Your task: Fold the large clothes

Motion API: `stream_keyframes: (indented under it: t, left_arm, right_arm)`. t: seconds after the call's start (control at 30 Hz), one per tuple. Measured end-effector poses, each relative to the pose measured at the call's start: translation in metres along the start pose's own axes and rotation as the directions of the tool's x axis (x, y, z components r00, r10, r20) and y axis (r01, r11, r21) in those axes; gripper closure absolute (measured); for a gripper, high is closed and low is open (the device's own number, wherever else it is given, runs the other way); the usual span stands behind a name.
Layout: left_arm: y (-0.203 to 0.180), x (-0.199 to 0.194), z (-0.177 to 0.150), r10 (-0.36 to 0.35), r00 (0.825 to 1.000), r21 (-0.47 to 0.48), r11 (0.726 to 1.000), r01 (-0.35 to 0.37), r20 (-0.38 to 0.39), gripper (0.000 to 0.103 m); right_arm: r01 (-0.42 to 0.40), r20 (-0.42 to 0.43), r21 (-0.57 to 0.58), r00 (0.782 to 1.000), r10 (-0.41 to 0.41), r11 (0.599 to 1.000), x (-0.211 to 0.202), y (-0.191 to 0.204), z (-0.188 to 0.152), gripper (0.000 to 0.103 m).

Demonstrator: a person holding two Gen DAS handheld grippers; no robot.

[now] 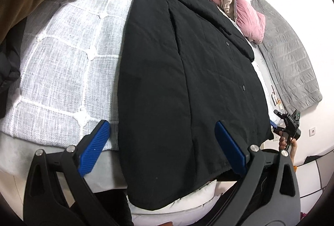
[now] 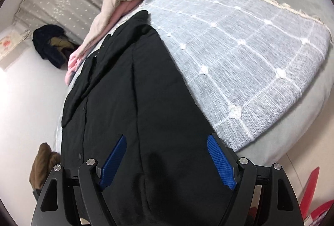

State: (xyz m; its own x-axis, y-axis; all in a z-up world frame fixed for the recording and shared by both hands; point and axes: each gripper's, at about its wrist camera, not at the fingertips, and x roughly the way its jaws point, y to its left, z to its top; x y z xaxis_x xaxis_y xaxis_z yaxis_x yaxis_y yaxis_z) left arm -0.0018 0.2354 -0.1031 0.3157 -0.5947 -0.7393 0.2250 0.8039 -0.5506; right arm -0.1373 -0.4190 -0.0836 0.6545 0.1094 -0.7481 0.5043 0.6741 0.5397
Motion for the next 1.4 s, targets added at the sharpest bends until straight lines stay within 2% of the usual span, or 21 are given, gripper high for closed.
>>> stream_keyframes:
  t: [0.2, 0.3, 0.43, 0.5, 0.6, 0.67, 0.77, 0.83, 0.93, 1.03, 1.17, 1.2, 1.27, 1.33, 1.37, 1.4]
  left_arm:
    - [0.008, -0.007, -0.001, -0.04, 0.999, -0.045, 0.998, 0.041, 0.019, 0.003]
    - [0.008, -0.007, -0.004, -0.053, 0.999, -0.034, 0.998, 0.053, 0.006, 0.003]
    - [0.002, -0.002, -0.008, -0.115, 0.993, -0.011, 0.993, 0.114, -0.042, 0.003]
    - [-0.003, 0.002, -0.011, -0.156, 0.985, 0.004, 0.988, 0.157, -0.076, 0.003]
    - [-0.01, 0.005, -0.012, -0.164, 0.981, 0.033, 0.985, 0.168, -0.102, 0.003]
    - [-0.01, 0.006, -0.013, -0.158, 0.982, 0.037, 0.986, 0.163, -0.106, 0.003]
    - [-0.009, 0.005, -0.012, -0.169, 0.98, 0.028, 0.984, 0.173, -0.108, 0.003]
    - [-0.009, 0.006, -0.013, -0.174, 0.979, 0.023, 0.984, 0.177, -0.109, 0.003]
    - [-0.008, 0.005, -0.012, -0.174, 0.978, 0.025, 0.984, 0.178, -0.112, 0.004]
    - [-0.01, 0.005, -0.012, -0.17, 0.979, 0.035, 0.984, 0.175, -0.116, 0.004]
    - [-0.016, 0.005, -0.016, -0.18, 0.975, 0.051, 0.981, 0.188, -0.128, 0.004]
    - [-0.017, 0.006, -0.017, -0.196, 0.971, 0.051, 0.977, 0.205, -0.137, 0.009]
    - [-0.021, 0.014, -0.016, -0.264, 0.947, 0.014, 0.963, 0.271, -0.185, 0.022]
    - [-0.025, 0.025, -0.017, -0.284, 0.931, -0.012, 0.957, 0.289, -0.229, 0.045]
    - [-0.03, 0.031, -0.017, -0.279, 0.926, -0.013, 0.958, 0.285, -0.253, 0.047]
    - [-0.035, 0.034, -0.017, -0.257, 0.931, 0.007, 0.963, 0.268, -0.258, 0.051]
  right_arm:
    - [-0.018, -0.015, -0.001, 1.0, 0.018, 1.0, 0.0, -0.001, -0.001, 0.022]
    - [-0.07, -0.04, 0.015, 0.997, 0.07, 0.997, 0.002, -0.006, 0.001, 0.022]
    - [-0.177, -0.09, 0.044, 0.979, 0.181, 0.983, 0.007, -0.009, 0.002, 0.022]
    - [-0.198, -0.098, 0.051, 0.975, 0.202, 0.979, 0.007, -0.01, 0.002, 0.022]
    - [-0.213, -0.107, 0.059, 0.97, 0.218, 0.975, 0.008, -0.01, 0.001, 0.024]
    - [-0.178, -0.092, 0.069, 0.979, 0.183, 0.982, 0.005, -0.01, -0.001, 0.03]
    - [-0.1, -0.002, 0.018, 0.995, 0.1, 0.995, -0.013, -0.009, 0.001, 0.03]
    - [-0.035, 0.011, 0.027, 0.999, 0.035, 0.999, -0.015, -0.014, 0.001, 0.03]
    - [0.01, -0.036, 0.081, 0.999, -0.007, 0.997, -0.007, -0.025, 0.002, 0.03]
    - [0.034, -0.075, 0.079, 0.997, -0.028, 0.996, 0.001, -0.024, 0.003, 0.03]
    - [0.001, -0.172, 0.072, 0.985, 0.011, 0.997, 0.01, -0.011, -0.005, 0.03]
    - [-0.02, -0.196, 0.076, 0.98, 0.035, 0.997, 0.012, -0.009, -0.008, 0.03]
    - [-0.077, -0.218, 0.085, 0.971, 0.094, 0.993, 0.01, -0.007, -0.013, 0.036]
    - [-0.113, -0.229, 0.083, 0.965, 0.13, 0.99, 0.008, -0.007, -0.018, 0.052]
    - [-0.119, -0.23, 0.081, 0.964, 0.135, 0.99, 0.009, -0.005, -0.018, 0.055]
    - [-0.126, -0.234, 0.08, 0.962, 0.141, 0.989, 0.008, -0.006, -0.017, 0.062]
